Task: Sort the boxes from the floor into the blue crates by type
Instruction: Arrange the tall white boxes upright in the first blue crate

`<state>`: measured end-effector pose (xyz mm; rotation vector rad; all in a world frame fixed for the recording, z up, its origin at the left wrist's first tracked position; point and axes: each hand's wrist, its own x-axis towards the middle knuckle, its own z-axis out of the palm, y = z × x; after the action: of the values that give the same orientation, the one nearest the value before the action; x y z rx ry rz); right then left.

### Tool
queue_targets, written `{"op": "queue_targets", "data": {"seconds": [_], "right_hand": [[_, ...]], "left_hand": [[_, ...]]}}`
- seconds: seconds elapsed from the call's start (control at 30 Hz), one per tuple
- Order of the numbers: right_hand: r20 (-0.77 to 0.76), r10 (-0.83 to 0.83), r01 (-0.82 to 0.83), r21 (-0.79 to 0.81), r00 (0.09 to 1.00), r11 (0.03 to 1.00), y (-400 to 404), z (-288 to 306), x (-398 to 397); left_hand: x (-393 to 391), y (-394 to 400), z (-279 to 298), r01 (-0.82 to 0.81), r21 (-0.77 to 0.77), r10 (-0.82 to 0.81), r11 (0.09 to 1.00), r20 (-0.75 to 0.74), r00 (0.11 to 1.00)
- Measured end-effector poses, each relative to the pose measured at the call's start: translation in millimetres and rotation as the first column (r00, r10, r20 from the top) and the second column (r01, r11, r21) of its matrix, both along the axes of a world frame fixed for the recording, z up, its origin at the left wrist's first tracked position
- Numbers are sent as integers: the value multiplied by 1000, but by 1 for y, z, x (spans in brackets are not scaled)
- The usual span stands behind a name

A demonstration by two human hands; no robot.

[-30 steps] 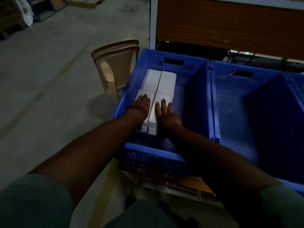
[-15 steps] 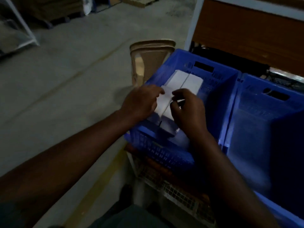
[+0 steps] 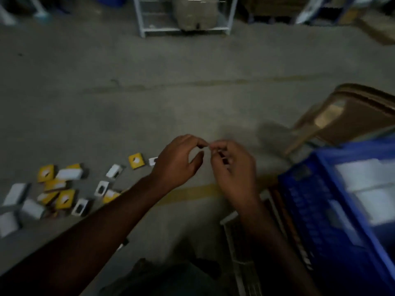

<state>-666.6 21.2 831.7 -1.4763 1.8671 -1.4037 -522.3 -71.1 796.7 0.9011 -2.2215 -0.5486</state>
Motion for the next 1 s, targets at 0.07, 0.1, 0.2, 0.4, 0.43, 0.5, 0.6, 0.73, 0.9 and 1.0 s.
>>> {"op": "queue_targets", "data": {"seconds": [0.07,0.1,0.2,0.4,0.43,0.5,0.6,0.73,0.9,1.0], "right_hand": [[10,120,-120,40,993,992,-18,-21,50],[13,176,-177,57,984,983,-27,-31,77],[62,320,-326,137,945,935,-50,-61,160],[94,528,-531,287,844,797,-89,-113,300],[100,554,-556,302,827,775,-93,-118,319],[110,604,-604,321,789,730,-103,-129,351],[115,699,-689,340,706,640,-123,-143,393],[140,776,-758,377,615,533,-160,-158,441],[160,834,-801,421,528,426,-205,-186,492],[180,842,-794,477,508,377,-220,-200,518]], "left_hand": [[63,3,-21,-119,60,118,991,11,993],[95,6,-32,-179,96,178,979,22,984],[192,17,-68,-364,211,363,907,44,931],[341,48,-115,-585,328,570,742,153,808],[358,51,-117,-625,341,615,702,152,774],[387,55,-120,-704,358,702,613,163,693],[420,54,-123,-786,334,780,521,186,597],[459,43,-137,-853,343,845,394,230,483],[493,30,-149,-890,419,889,178,319,328],[512,29,-152,-916,389,906,99,345,245]]}}
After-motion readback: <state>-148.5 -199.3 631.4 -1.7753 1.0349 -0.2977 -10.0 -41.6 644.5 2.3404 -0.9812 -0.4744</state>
